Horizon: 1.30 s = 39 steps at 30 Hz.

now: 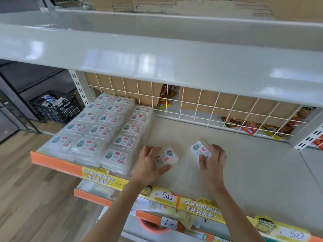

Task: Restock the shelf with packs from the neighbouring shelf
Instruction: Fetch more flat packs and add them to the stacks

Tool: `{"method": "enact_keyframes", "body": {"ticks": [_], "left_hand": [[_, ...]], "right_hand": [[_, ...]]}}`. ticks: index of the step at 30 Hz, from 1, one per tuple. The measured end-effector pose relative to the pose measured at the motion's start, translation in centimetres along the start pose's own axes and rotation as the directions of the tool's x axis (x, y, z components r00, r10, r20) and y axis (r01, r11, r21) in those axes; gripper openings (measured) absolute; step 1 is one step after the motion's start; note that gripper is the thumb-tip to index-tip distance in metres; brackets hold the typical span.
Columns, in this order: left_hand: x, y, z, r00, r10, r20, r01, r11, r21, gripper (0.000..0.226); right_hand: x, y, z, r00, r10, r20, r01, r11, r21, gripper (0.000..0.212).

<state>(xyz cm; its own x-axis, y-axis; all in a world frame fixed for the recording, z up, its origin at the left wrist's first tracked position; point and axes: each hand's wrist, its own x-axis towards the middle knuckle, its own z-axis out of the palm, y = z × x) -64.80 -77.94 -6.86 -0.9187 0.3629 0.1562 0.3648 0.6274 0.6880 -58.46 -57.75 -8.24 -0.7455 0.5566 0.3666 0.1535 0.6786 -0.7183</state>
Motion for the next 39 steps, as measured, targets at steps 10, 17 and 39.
{"method": "enact_keyframes", "body": {"ticks": [10,17,39], "left_hand": [[0.0,0.7,0.0,0.981,-0.179,-0.070,0.182,0.982,0.052,0.068],[-0.6,0.7,-1.6,0.997,0.042,0.069,-0.043,0.999,0.005,0.022],[5.3,-3.4,-10.3,0.944,0.270,0.192,-0.330,0.724,0.605,0.052]], "right_hand": [[-0.7,-1.2,-1.0,0.948,-0.319,0.022,0.319,0.946,-0.050,0.017],[-2.7,-5.8,1.7,0.843,-0.178,0.508,0.349,0.899,-0.263,0.081],[6.2,-14.4,8.7,0.719,-0.459,0.522,0.512,0.858,0.049,0.046]]}}
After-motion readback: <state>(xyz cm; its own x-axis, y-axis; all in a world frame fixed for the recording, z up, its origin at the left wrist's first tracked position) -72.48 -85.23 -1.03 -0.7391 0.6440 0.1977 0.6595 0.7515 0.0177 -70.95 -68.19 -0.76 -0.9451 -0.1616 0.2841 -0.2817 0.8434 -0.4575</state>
